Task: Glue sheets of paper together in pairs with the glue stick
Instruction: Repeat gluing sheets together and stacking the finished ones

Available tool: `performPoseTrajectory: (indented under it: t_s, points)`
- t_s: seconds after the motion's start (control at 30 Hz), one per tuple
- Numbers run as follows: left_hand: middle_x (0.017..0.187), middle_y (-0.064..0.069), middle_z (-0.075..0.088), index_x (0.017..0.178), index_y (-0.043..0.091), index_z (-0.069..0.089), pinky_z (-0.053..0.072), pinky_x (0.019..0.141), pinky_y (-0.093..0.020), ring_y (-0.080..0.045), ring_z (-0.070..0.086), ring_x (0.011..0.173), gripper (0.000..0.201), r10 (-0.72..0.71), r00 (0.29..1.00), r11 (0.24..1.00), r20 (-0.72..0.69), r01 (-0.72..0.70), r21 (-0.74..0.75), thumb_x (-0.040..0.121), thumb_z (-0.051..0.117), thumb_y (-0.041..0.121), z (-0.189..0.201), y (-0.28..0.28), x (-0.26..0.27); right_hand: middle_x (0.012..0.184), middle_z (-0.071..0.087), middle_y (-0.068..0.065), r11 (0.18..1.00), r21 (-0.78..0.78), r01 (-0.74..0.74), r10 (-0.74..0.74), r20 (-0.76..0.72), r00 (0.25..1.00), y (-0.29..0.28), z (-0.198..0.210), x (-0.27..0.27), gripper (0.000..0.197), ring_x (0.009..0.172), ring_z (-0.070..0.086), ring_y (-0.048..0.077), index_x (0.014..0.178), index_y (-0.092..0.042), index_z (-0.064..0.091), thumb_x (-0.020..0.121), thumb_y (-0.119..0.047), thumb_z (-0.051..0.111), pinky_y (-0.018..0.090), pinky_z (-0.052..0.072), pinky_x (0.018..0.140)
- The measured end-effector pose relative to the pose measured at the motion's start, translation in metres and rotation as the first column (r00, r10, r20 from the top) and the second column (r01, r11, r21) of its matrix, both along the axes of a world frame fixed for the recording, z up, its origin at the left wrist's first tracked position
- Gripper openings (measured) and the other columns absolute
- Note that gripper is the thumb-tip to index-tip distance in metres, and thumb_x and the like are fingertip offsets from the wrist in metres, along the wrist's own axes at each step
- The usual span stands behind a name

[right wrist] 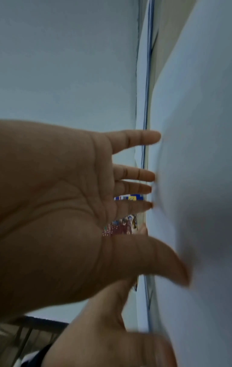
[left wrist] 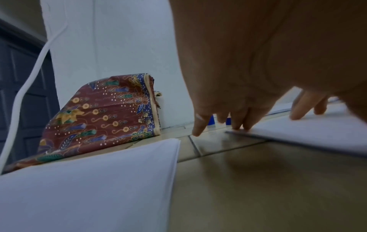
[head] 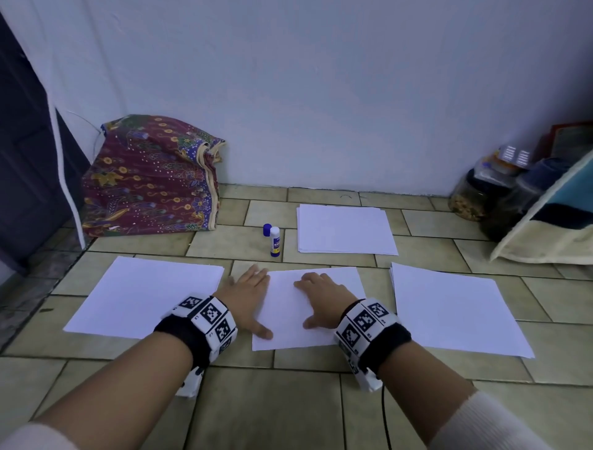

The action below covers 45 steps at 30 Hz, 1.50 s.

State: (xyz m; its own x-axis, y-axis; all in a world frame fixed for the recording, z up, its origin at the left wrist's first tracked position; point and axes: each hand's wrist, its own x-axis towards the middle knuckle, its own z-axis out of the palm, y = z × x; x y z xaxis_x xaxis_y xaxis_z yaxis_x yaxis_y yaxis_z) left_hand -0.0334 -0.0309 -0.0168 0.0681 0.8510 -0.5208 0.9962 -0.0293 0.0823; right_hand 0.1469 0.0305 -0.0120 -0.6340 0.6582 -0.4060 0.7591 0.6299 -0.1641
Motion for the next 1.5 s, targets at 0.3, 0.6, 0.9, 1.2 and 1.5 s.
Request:
performPoseTrajectory:
  t_s: [0.3, 0.6, 0.9, 1.2, 1.5]
  points:
    - [0.151, -0.001, -0.037, 0.146, 0.01, -0.027, -0.014, 0.11, -0.062, -0.014, -0.035, 0.137, 0.163, -0.004, 1.0, 0.992, 0.005, 0.005, -0.129, 0.028, 0.036, 0.103, -0.006, 0.004, -0.005, 0.16, -0.001, 0.0, 0.979, -0.068, 0.194, -0.186, 0.111, 0.976, 0.041, 0.007, 0.055, 0.121, 0.147, 0.003, 0.019, 0.151, -0.013, 0.004, 0.065, -0.038, 0.085, 0.047, 0.019, 0.117]
    - [0.153, -0.007, -0.034, 0.145, 0.004, -0.027, -0.009, 0.116, -0.052, -0.019, -0.03, 0.142, 0.14, 0.041, 0.999, 0.994, -0.024, -0.043, -0.104, 0.067, 0.07, 0.069, 0.006, 0.006, 0.007, 0.156, 0.022, 0.004, 0.93, -0.104, 0.354, -0.351, 0.041, 0.935, 0.04, 0.011, 0.065, 0.135, 0.142, 0.019, 0.035, 0.149, -0.012, 0.001, 0.051, -0.037, 0.092, 0.049, 0.023, 0.114]
    - [0.148, -0.003, -0.043, 0.14, 0.008, -0.036, -0.015, 0.114, -0.051, -0.016, -0.037, 0.137, 0.18, -0.008, 0.998, 0.992, 0.067, 0.017, -0.123, -0.006, 0.012, 0.102, -0.001, 0.007, -0.001, 0.145, 0.037, 0.005, 0.901, -0.237, 0.362, -0.424, -0.319, 0.848, 0.036, 0.013, 0.073, 0.129, 0.132, 0.037, 0.024, 0.152, -0.02, 0.004, 0.057, -0.022, 0.091, 0.034, 0.034, 0.106]
    - [0.147, -0.003, -0.044, 0.14, 0.008, -0.037, -0.016, 0.114, -0.052, -0.014, -0.039, 0.135, 0.18, -0.014, 0.996, 0.992, 0.09, 0.025, -0.123, -0.004, 0.013, 0.103, -0.002, 0.007, -0.003, 0.114, 0.06, -0.002, 0.706, -0.613, 0.354, -0.675, -0.431, 0.599, 0.014, 0.008, 0.096, 0.048, 0.102, 0.06, 0.014, 0.117, -0.016, 0.065, 0.073, -0.003, 0.078, 0.026, 0.049, 0.093]
    - [0.145, 0.002, -0.045, 0.141, 0.011, -0.037, -0.017, 0.112, -0.05, -0.013, -0.04, 0.134, 0.161, 0.012, 0.999, 0.992, 0.038, -0.007, -0.122, 0.041, 0.061, 0.091, -0.004, 0.007, 0.0, 0.109, 0.066, -0.001, 0.805, -0.457, 0.378, -0.585, -0.505, 0.634, 0.027, 0.033, 0.115, 0.051, 0.091, 0.062, 0.011, 0.115, -0.018, 0.067, 0.071, 0.005, 0.077, 0.023, 0.052, 0.085]
